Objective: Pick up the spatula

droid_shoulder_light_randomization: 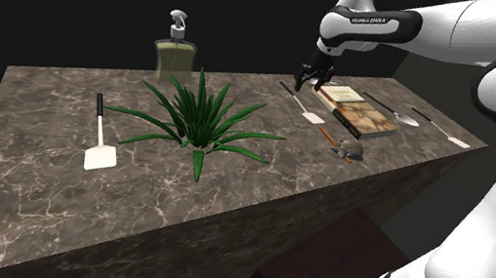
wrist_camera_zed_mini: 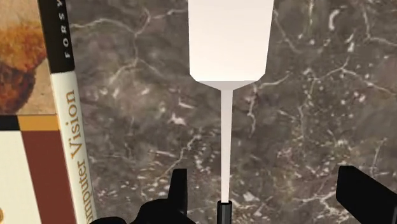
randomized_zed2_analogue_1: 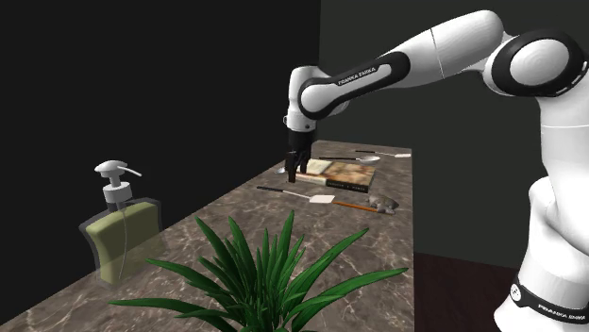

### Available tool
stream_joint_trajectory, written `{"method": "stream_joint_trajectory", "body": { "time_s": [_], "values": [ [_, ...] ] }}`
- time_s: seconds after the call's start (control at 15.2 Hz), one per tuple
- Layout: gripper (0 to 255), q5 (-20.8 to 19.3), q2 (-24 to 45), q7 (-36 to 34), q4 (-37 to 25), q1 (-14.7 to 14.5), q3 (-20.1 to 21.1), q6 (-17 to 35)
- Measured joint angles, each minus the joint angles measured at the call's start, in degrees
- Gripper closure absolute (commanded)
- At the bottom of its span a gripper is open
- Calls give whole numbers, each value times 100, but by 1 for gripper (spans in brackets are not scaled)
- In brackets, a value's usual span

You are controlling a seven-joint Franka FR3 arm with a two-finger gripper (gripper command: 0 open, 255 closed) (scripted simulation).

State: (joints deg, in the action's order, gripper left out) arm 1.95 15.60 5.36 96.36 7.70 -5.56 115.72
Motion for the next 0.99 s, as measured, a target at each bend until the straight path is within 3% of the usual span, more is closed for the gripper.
{"method": "stream_joint_trajectory", "body": {
  "time_s": [0.2,0.66,0.73,0.99],
  "values": [
    [0,90,528,66,-482,92,-22,12],
    [0,126,765,83,-326,104,-12,400],
    [255,127,768,85,-300,104,-12,429],
    [255,128,771,88,-274,105,-12,460]
  ]
}}
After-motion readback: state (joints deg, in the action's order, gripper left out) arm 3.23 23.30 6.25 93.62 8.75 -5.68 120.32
